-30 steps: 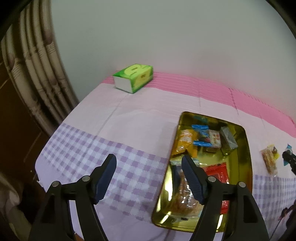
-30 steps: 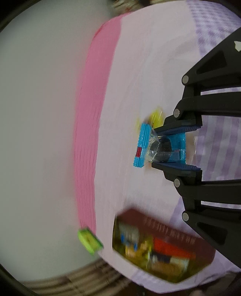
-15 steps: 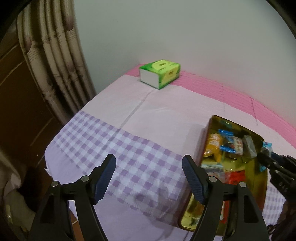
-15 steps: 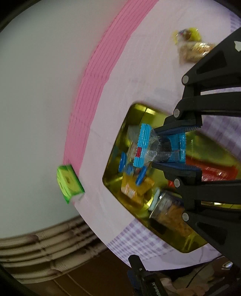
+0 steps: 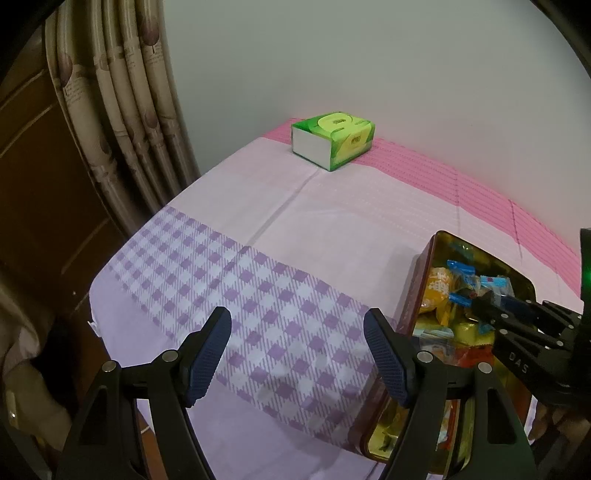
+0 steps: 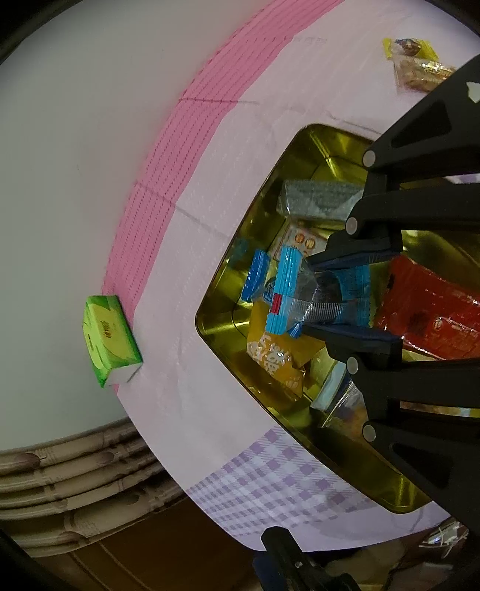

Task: Organize snacks
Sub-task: 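Carry the light-blue wrapped packet into the gold tray and open the right tool, then move the right tool to the yellow-wrapped round cake and grasp it, then move the left tool to the clear pastry bag and grasp it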

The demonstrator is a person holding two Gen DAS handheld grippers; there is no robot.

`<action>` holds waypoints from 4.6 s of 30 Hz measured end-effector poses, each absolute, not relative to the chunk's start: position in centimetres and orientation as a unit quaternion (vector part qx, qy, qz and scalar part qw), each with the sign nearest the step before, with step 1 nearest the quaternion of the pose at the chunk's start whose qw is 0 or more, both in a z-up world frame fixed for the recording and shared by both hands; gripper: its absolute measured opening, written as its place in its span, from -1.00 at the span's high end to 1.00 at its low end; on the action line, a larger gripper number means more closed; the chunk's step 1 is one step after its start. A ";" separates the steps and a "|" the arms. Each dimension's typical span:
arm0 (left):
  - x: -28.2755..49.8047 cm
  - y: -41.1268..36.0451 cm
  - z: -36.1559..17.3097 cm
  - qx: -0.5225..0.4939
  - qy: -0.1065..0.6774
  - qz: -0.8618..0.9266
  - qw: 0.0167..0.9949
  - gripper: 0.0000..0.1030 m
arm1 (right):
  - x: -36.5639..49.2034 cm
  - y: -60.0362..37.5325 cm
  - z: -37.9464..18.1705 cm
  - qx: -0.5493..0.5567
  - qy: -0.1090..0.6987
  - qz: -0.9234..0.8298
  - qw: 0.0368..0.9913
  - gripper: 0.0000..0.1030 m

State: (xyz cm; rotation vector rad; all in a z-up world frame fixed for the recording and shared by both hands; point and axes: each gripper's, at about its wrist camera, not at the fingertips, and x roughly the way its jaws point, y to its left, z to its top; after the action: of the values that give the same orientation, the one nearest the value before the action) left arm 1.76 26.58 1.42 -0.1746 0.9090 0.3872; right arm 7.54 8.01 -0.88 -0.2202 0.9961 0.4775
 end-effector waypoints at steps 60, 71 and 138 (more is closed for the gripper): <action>2.0 24.2 1.2 -0.040 0.438 0.173 0.881 -0.46 | 7.6 -15.7 1.4 -0.021 0.452 0.026 0.891 0.08; 2.4 23.9 0.4 -0.021 0.443 0.181 0.878 -0.46 | 9.1 -18.8 -3.8 -0.019 0.499 0.031 0.866 0.09; 11.2 -8.7 -5.1 0.007 0.553 -0.132 0.823 -0.46 | 0.5 -28.0 -4.7 0.050 0.433 -0.076 0.897 0.52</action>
State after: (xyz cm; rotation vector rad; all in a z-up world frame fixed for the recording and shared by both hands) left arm 11.21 -8.71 -5.11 0.0152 1.1757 -0.2804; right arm 0.48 -27.98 -4.73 0.1034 0.8960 -0.1572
